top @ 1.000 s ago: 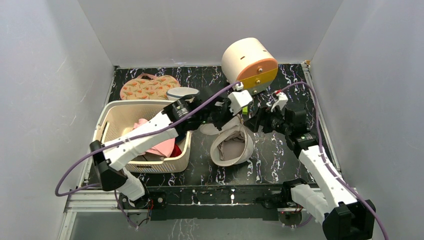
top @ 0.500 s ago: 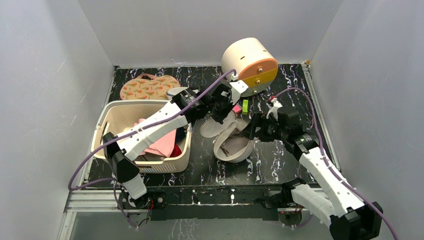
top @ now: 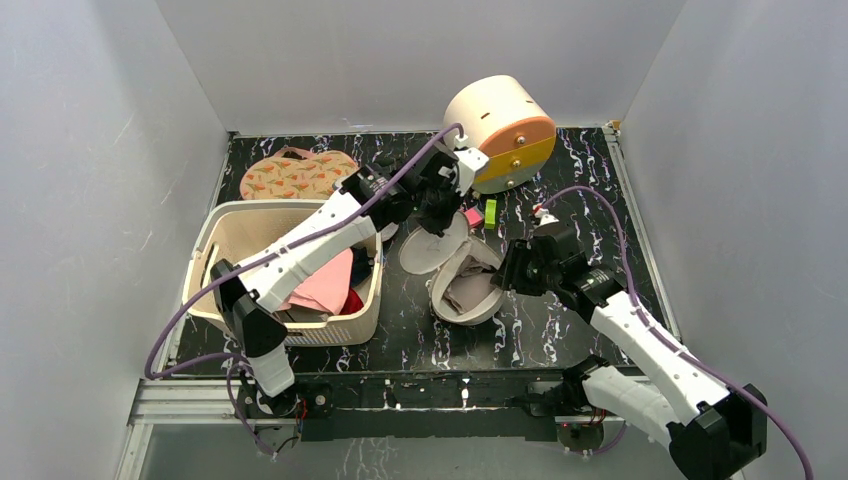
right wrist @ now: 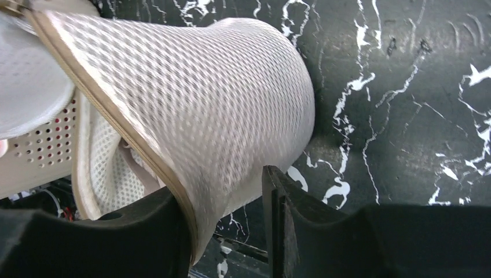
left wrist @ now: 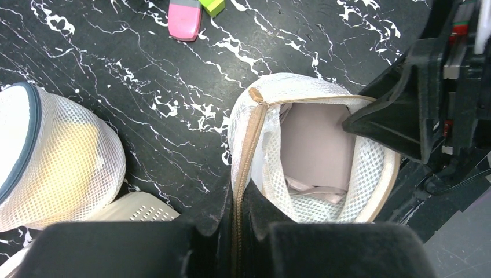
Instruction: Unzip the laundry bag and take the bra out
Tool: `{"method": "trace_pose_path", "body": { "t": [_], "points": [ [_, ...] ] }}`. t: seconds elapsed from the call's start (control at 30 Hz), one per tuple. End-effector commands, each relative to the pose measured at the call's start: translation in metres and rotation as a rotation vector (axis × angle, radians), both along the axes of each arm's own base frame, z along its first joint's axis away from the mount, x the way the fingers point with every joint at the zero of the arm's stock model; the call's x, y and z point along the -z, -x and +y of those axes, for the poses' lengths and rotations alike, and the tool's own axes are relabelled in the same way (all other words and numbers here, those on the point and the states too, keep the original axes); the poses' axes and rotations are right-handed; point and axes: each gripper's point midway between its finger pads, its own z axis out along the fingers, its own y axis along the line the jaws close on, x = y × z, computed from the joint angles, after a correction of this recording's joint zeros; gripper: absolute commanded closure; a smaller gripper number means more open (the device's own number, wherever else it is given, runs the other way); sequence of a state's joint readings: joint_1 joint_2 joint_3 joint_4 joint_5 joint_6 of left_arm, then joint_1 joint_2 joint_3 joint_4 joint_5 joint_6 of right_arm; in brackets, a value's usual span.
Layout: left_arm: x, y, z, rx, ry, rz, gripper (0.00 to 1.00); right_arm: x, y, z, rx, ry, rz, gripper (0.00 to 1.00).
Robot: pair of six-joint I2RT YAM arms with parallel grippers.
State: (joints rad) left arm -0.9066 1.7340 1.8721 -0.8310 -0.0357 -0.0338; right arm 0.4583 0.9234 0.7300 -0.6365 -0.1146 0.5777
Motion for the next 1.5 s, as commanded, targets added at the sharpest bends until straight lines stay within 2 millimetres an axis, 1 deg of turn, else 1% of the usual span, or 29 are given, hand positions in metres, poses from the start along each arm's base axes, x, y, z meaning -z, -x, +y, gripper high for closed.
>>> {"method": "trace_pose_path", "body": {
  "t": [0.0,0.13,0.23,0.3,0.37,0.5,0.6,0.63,0.67,0.7,0.73,0.8,0.87,0.9,0.93,1.0,1.1,1.17,1.2,1.27,1.33,1.37,1.47],
  "points": [
    [-0.013,-0.010,0.007,-0.034,0.058,0.034,1.00,0.002,-0.002,-0.011,0.122,-0.016,-0.022,0.60],
    [-0.004,-0.025,0.011,-0.057,0.056,0.066,1.00,0.008,0.001,-0.020,0.196,-0.028,-0.033,0.58],
    [0.004,-0.033,0.014,-0.067,0.051,0.084,1.00,0.011,0.000,-0.027,0.233,-0.023,-0.055,0.60],
    [0.007,-0.037,0.015,-0.070,0.053,0.095,1.00,0.014,-0.002,-0.027,0.247,-0.029,-0.058,0.63],
    [0.011,-0.039,0.017,-0.076,0.048,0.102,1.00,0.016,-0.001,-0.030,0.266,-0.020,-0.047,0.63],
    [0.018,-0.042,0.022,-0.086,0.033,0.116,1.00,0.018,0.005,-0.029,0.254,-0.031,-0.035,0.56],
    [0.026,-0.047,0.026,-0.094,0.020,0.123,0.92,0.018,0.007,-0.029,0.251,-0.047,-0.049,0.58],
    [0.030,-0.049,0.027,-0.096,0.009,0.127,0.88,0.016,0.007,-0.028,0.246,-0.059,-0.059,0.62],
    [0.035,-0.053,0.029,-0.102,-0.005,0.127,0.87,0.015,0.007,-0.026,0.236,-0.072,-0.068,0.70],
    [0.039,-0.057,0.031,-0.101,-0.031,0.115,0.87,0.014,0.007,-0.024,0.229,-0.083,-0.073,0.80],
    [0.045,-0.062,0.034,-0.103,-0.059,0.101,0.86,0.014,0.008,-0.023,0.224,-0.087,-0.075,0.84],
    [0.053,-0.072,0.043,-0.117,-0.134,0.066,0.84,0.013,0.008,-0.022,0.219,-0.093,-0.074,0.85],
    [0.054,-0.085,0.053,-0.148,-0.199,0.018,0.80,0.012,0.008,-0.022,0.211,-0.089,-0.078,0.85],
    [0.051,-0.089,0.055,-0.155,-0.208,-0.002,0.76,0.010,0.008,-0.021,0.205,-0.089,-0.083,0.84],
    [0.045,-0.092,0.055,-0.161,-0.205,-0.023,0.69,0.008,0.008,-0.021,0.201,-0.089,-0.088,0.84],
    [0.029,-0.094,0.052,-0.166,-0.164,-0.057,0.57,0.004,0.008,-0.020,0.184,-0.093,-0.102,0.84],
    [0.000,-0.086,0.041,-0.154,-0.038,-0.073,0.46,0.002,0.008,-0.018,0.165,-0.097,-0.117,0.83],
    [-0.015,-0.074,0.034,-0.132,0.057,-0.067,0.42,0.002,0.009,-0.016,0.154,-0.106,-0.121,0.83],
    [-0.018,-0.068,0.033,-0.127,0.095,-0.061,0.41,0.001,0.008,-0.015,0.150,-0.111,-0.124,0.83],
    [-0.021,-0.053,0.030,-0.110,0.160,-0.036,0.40,0.001,0.009,-0.014,0.141,-0.112,-0.126,0.83],
    [-0.013,-0.034,0.025,-0.077,0.213,0.017,0.41,0.001,0.009,-0.013,0.134,-0.113,-0.128,0.83],
    [-0.015,-0.023,0.019,-0.053,0.255,0.039,0.41,0.001,0.009,-0.013,0.130,-0.116,-0.129,0.83],
    [-0.004,0.009,-0.006,0.048,0.300,0.077,0.42,0.002,0.009,-0.012,0.125,-0.118,-0.130,0.83]
  ]
}}
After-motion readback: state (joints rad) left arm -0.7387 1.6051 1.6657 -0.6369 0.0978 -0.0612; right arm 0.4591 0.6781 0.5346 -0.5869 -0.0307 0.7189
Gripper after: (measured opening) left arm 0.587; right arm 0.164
